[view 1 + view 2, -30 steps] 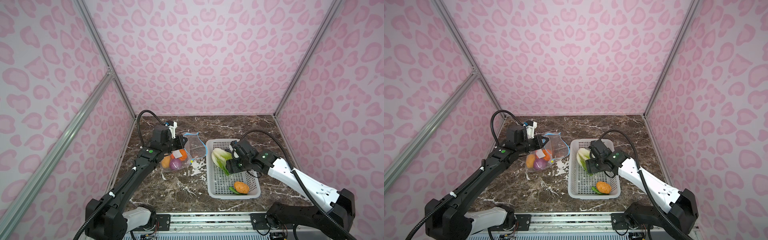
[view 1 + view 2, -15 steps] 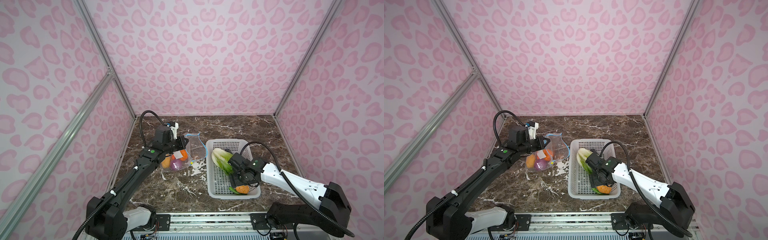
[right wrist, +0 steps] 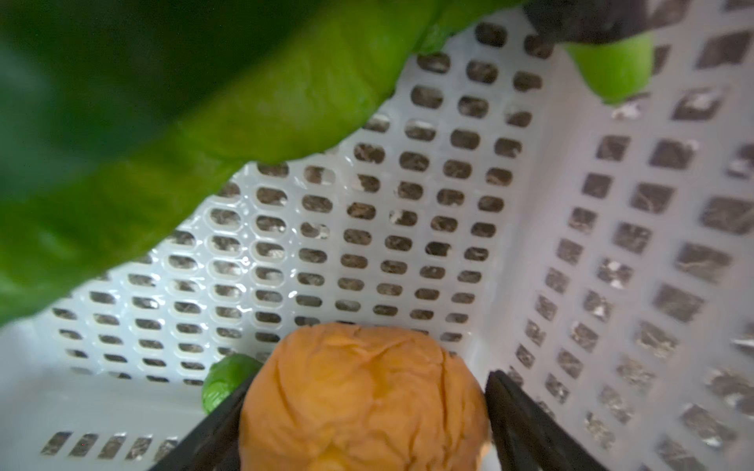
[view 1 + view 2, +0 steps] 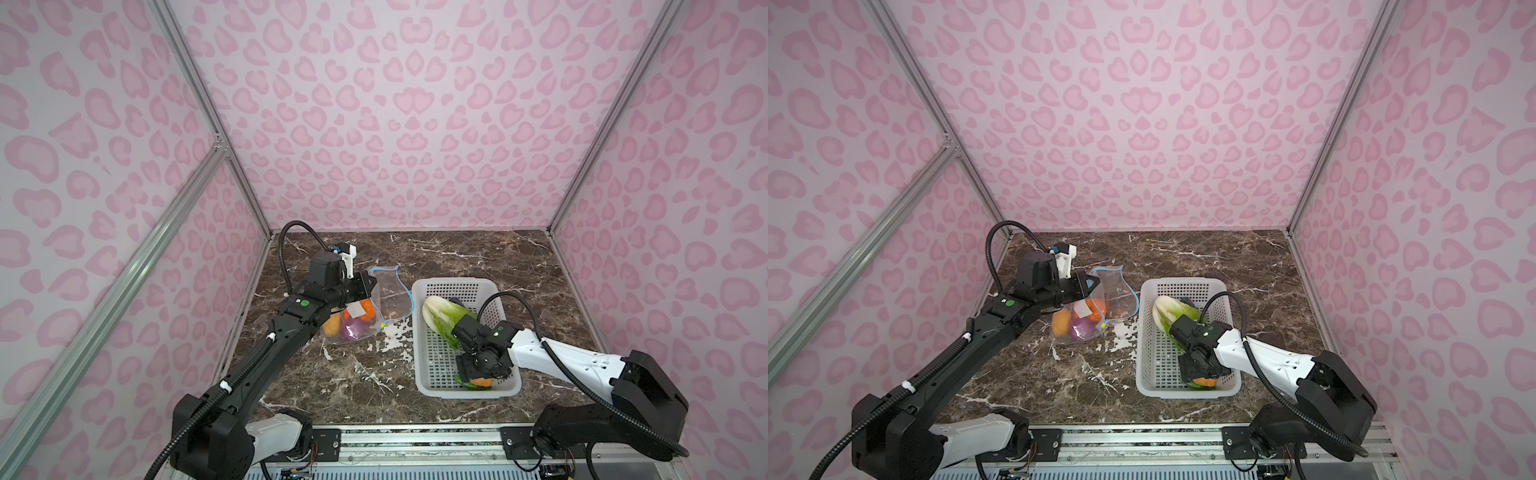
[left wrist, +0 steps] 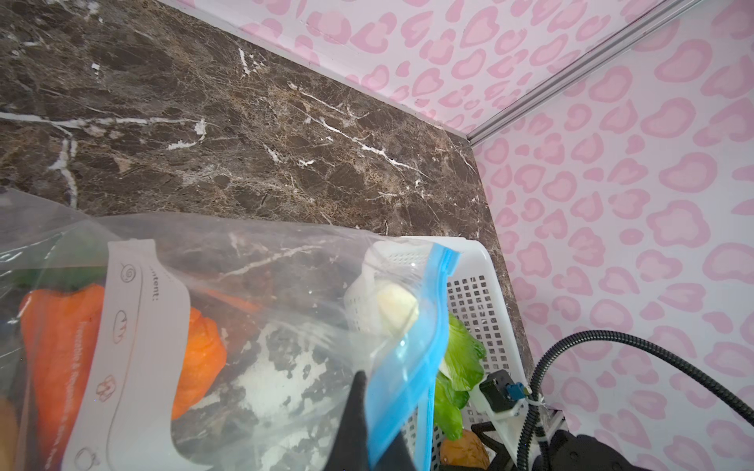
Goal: Place the food in the zip-top bag and seal the zipper
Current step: 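Lower the right gripper onto the small brown potato and grasp it, then lift the brown potato out of the basket with the right gripper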
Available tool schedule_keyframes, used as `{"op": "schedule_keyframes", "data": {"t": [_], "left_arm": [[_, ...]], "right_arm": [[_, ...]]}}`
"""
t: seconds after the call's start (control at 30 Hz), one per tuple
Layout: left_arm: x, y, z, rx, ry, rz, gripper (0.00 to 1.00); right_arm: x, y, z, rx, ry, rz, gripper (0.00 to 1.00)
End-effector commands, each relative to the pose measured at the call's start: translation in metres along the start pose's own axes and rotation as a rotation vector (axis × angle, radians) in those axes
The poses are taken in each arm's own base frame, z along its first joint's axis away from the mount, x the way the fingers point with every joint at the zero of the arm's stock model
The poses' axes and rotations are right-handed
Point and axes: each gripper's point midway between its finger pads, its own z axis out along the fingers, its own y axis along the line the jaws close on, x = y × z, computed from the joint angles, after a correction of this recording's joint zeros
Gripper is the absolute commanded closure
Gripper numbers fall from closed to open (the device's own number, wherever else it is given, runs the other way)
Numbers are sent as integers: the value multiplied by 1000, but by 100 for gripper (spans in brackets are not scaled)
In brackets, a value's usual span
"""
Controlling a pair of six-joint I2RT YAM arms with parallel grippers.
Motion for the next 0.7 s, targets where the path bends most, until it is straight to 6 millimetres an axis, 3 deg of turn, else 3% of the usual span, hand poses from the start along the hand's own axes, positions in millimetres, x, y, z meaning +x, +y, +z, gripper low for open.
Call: {"op": "schedule_keyframes", "data": {"t": [0.0, 0.3, 0.43, 0.67], "left_arm": [[-6, -4, -3, 11, -29, 9, 98], [-8, -7, -9, 13, -47, 18, 98], [-9, -6, -10, 12, -51, 17, 98], [-9, -7, -10, 11, -53, 18, 98]], "right_arm": [[-6, 5, 6, -12, -19, 12, 15], [-7, 5, 11, -5, -21, 13, 17], [-8, 6, 8, -16, -30, 17, 30], [-18, 7, -11, -44, -97, 22, 42]]}}
